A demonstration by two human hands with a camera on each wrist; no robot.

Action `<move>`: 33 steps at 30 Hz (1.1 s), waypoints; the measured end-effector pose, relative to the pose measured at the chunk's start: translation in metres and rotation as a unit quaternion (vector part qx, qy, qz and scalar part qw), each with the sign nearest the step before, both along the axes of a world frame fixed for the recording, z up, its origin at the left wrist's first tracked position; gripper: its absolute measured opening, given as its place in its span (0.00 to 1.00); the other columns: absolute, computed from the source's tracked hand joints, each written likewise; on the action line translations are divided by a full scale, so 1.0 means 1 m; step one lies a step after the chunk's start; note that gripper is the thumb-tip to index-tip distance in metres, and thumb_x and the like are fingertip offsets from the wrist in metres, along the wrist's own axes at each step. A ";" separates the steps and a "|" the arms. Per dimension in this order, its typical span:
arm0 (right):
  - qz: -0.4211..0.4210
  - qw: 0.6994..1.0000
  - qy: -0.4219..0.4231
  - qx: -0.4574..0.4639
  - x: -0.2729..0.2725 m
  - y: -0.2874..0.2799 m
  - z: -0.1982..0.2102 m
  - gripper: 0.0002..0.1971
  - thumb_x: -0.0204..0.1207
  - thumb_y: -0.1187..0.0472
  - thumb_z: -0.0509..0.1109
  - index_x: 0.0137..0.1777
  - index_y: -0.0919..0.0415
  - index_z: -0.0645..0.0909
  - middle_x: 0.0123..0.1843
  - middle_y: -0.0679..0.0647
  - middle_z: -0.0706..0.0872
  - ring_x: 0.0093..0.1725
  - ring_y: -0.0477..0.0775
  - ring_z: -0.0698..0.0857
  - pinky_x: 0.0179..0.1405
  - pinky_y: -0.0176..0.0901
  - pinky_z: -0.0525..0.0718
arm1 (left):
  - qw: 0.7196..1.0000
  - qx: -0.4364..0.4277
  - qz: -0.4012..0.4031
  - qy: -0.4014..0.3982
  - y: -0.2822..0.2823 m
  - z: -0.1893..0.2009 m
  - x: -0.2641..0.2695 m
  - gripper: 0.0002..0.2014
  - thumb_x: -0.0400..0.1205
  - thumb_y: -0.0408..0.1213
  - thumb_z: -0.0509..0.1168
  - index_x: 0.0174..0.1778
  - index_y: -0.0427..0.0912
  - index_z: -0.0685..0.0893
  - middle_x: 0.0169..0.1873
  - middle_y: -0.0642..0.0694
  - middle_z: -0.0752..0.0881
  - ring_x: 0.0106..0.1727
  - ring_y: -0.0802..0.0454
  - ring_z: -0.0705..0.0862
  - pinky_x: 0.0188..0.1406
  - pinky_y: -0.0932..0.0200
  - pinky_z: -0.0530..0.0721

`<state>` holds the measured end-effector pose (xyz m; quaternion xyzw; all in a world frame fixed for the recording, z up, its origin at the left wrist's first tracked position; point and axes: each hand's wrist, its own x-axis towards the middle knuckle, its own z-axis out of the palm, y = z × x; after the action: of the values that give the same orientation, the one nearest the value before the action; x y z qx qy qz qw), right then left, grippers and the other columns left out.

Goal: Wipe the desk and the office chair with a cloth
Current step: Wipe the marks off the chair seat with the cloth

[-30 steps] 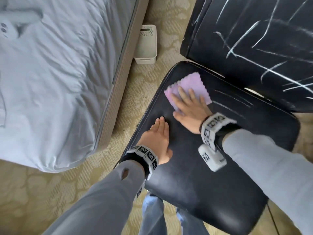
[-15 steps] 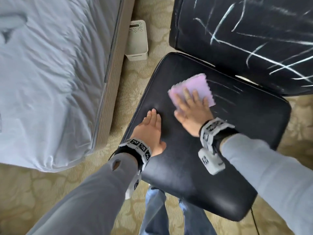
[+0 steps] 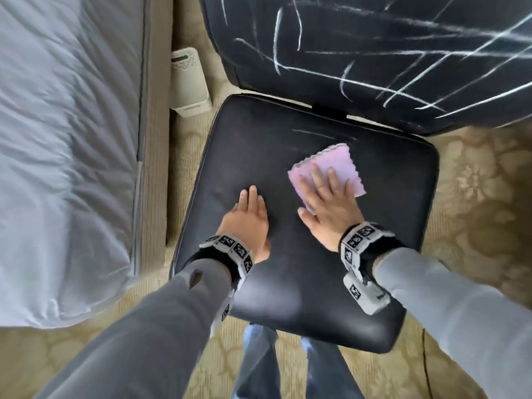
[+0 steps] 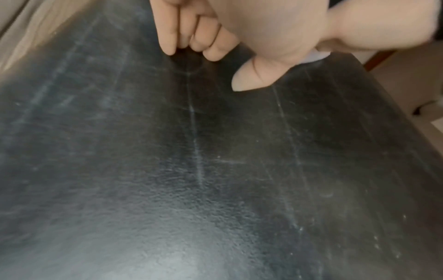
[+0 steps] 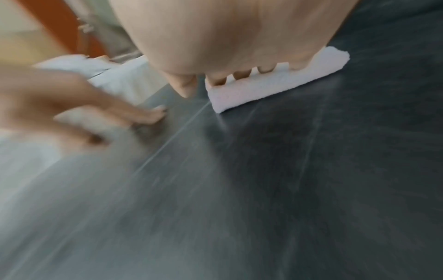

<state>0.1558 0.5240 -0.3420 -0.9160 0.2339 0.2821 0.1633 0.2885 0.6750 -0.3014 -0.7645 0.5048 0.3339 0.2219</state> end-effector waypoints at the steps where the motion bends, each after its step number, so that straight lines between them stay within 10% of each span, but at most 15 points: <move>1: 0.072 0.997 -0.007 0.039 -0.010 0.015 0.001 0.36 0.78 0.37 0.34 0.86 0.41 0.33 0.88 0.50 0.33 0.87 0.65 0.39 0.81 0.74 0.47 | 1.000 0.005 0.006 -0.002 -0.002 0.000 -0.001 0.45 0.85 0.48 0.60 0.87 0.29 0.42 0.87 0.30 0.40 0.89 0.35 0.45 0.81 0.47 0.66; 4: 0.158 0.983 -0.028 0.084 -0.035 0.012 0.001 0.32 0.80 0.38 0.35 0.84 0.35 0.34 0.87 0.43 0.33 0.87 0.58 0.39 0.84 0.67 0.42 | 1.000 0.000 -0.006 -0.008 0.000 0.000 0.006 0.43 0.85 0.47 0.59 0.88 0.32 0.43 0.88 0.33 0.41 0.89 0.39 0.47 0.75 0.46 0.74; 10: -0.232 0.973 0.001 0.016 -0.015 -0.059 -0.007 0.34 0.86 0.40 0.47 0.87 0.43 0.35 0.88 0.51 0.32 0.87 0.63 0.37 0.83 0.70 0.43 | 1.000 0.010 0.004 0.011 -0.002 0.001 0.011 0.42 0.84 0.47 0.59 0.88 0.34 0.45 0.88 0.37 0.41 0.89 0.43 0.46 0.76 0.45 0.75; 18: 0.225 0.967 -0.049 0.106 -0.047 0.050 0.004 0.38 0.76 0.40 0.52 0.87 0.42 0.50 0.90 0.49 0.46 0.88 0.62 0.47 0.83 0.69 0.51 | 1.000 -0.014 0.002 0.017 0.003 -0.001 0.015 0.41 0.85 0.47 0.58 0.89 0.36 0.45 0.88 0.37 0.42 0.89 0.45 0.47 0.78 0.46 0.73; 21: 0.130 0.990 -0.045 -0.006 -0.035 -0.007 -0.002 0.32 0.81 0.47 0.49 0.87 0.41 0.50 0.88 0.50 0.56 0.86 0.63 0.57 0.80 0.68 0.58 | 1.000 -0.015 0.006 0.024 0.003 -0.001 0.014 0.42 0.84 0.44 0.59 0.89 0.36 0.44 0.88 0.38 0.40 0.89 0.45 0.46 0.76 0.47 0.74; 25: -0.048 0.998 -0.009 -0.042 0.002 -0.032 -0.002 0.33 0.84 0.43 0.50 0.86 0.39 0.40 0.89 0.48 0.37 0.87 0.64 0.41 0.83 0.69 0.45 | 1.000 -0.014 0.003 0.027 0.003 0.000 0.014 0.41 0.84 0.43 0.59 0.89 0.35 0.45 0.88 0.37 0.40 0.89 0.44 0.46 0.76 0.48 0.73; 33: 0.203 0.979 -0.020 0.010 -0.044 0.039 0.012 0.36 0.73 0.47 0.63 0.84 0.46 0.65 0.87 0.50 0.60 0.86 0.63 0.58 0.78 0.78 0.56 | 0.999 -0.019 0.006 0.030 0.003 0.000 0.013 0.42 0.84 0.46 0.60 0.88 0.34 0.45 0.88 0.35 0.41 0.89 0.42 0.47 0.78 0.47 0.71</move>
<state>0.1115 0.5632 -0.3298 -0.9482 0.0372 0.2934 0.1161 0.3017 0.6779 -0.3015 -0.7612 0.5132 0.3482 0.1899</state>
